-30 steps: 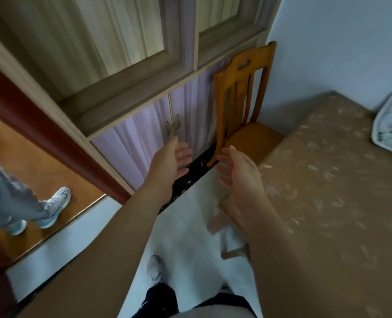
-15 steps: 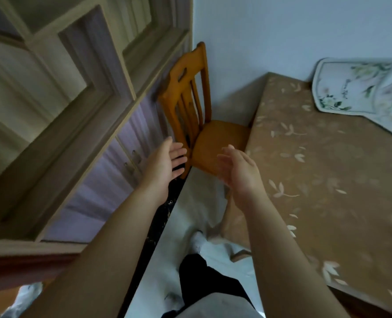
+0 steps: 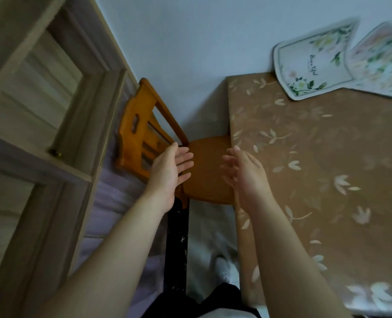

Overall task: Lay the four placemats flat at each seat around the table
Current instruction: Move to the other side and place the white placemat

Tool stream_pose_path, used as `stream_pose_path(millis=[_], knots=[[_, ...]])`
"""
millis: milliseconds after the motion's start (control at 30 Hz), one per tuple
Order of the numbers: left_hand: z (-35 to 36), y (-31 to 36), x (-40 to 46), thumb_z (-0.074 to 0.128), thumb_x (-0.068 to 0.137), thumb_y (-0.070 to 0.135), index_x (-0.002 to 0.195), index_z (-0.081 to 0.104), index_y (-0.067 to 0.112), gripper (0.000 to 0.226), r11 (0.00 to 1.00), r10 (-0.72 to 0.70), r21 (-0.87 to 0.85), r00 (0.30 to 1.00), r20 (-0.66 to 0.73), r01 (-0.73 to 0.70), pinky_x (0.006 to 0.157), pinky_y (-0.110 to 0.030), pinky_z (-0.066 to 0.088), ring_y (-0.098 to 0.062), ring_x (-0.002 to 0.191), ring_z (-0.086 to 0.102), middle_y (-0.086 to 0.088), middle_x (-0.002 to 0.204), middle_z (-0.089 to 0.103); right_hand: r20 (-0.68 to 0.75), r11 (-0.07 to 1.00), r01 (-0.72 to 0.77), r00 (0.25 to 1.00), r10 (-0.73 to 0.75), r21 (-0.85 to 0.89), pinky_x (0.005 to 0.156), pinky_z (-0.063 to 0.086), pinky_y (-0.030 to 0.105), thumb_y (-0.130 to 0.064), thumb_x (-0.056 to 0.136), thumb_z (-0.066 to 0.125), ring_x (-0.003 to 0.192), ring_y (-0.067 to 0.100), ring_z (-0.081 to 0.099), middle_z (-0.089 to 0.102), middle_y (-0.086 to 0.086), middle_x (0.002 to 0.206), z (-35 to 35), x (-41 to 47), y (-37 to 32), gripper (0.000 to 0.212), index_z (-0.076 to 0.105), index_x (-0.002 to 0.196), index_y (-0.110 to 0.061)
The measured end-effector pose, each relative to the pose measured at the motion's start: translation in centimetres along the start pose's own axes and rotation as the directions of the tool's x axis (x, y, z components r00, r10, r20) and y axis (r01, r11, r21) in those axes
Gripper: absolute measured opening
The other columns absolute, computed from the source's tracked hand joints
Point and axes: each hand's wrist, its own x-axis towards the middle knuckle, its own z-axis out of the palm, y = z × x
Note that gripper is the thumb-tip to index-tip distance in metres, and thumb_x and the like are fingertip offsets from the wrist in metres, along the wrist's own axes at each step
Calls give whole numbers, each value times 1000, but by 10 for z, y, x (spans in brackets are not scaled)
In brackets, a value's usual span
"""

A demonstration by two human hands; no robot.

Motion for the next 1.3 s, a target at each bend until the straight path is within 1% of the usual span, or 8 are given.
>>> stream_pose_path(millis=[133, 267, 533, 700, 800, 1033, 1133, 1300], knots=[[41, 10, 36, 39, 106, 44, 116, 69, 21, 39, 998, -22, 64, 993, 118, 15, 91, -39, 55, -16, 105, 71, 0, 113, 76, -128, 996, 9, 992, 3, 93, 79, 54, 36, -41, 102, 57, 91, 20, 68, 72, 0, 99, -21, 18, -9, 24, 72, 97, -23], [84, 14, 68, 42, 104, 46, 114, 70, 22, 39, 992, -63, 123, 964, 258, 32, 87, -38, 55, -14, 99, 74, 3, 104, 79, -283, 992, 51, 959, -16, 116, 87, 58, 38, -48, 101, 56, 102, 20, 71, 74, -2, 113, -37, 32, -18, 29, 72, 112, -26], [148, 43, 100, 43, 103, 45, 108, 71, 22, 37, 980, -85, 196, 810, 580, -38, 80, -36, 56, -15, 92, 76, 4, 94, 80, -603, 967, 179, 797, -35, 179, 85, 59, 38, -51, 97, 57, 100, 18, 72, 75, -6, 110, -54, 22, -38, 30, 75, 108, -30], [176, 57, 96, 43, 104, 43, 112, 70, 17, 38, 964, -141, 261, 726, 673, -54, 99, -46, 54, -25, 106, 72, -7, 112, 76, -696, 947, 228, 718, -7, 225, 86, 60, 39, -52, 96, 59, 97, 16, 74, 78, -10, 102, -66, 17, -43, 26, 76, 101, -33], [194, 58, 96, 43, 105, 41, 113, 70, 15, 38, 955, -169, 291, 704, 690, -55, 100, -48, 54, -27, 108, 71, -9, 114, 76, -726, 932, 268, 688, -8, 243, 82, 60, 37, -53, 93, 61, 92, 14, 75, 78, -14, 96, -79, 25, -48, 24, 77, 95, -34], [236, 70, 109, 44, 105, 38, 110, 70, 15, 35, 959, -124, 272, 732, 670, -86, 95, -46, 57, -25, 102, 74, -4, 102, 78, -699, 914, 302, 714, -28, 272, 80, 61, 35, -53, 95, 60, 92, 13, 76, 79, -13, 99, -108, 59, -74, 27, 77, 99, -34], [252, 76, 121, 46, 104, 39, 111, 70, 14, 36, 961, -110, 263, 755, 647, -85, 90, -43, 57, -25, 101, 74, -8, 109, 78, -668, 905, 311, 743, -42, 289, 77, 60, 34, -51, 96, 60, 94, 18, 75, 79, -8, 102, -114, 76, -84, 27, 77, 101, -31], [267, 80, 147, 49, 102, 40, 113, 71, 13, 37, 957, -127, 280, 771, 623, -68, 86, -41, 58, -25, 101, 75, -7, 110, 78, -602, 907, 275, 798, -30, 319, 82, 59, 37, -48, 99, 58, 97, 21, 74, 78, -3, 108, -113, 107, -96, 28, 74, 107, -27]])
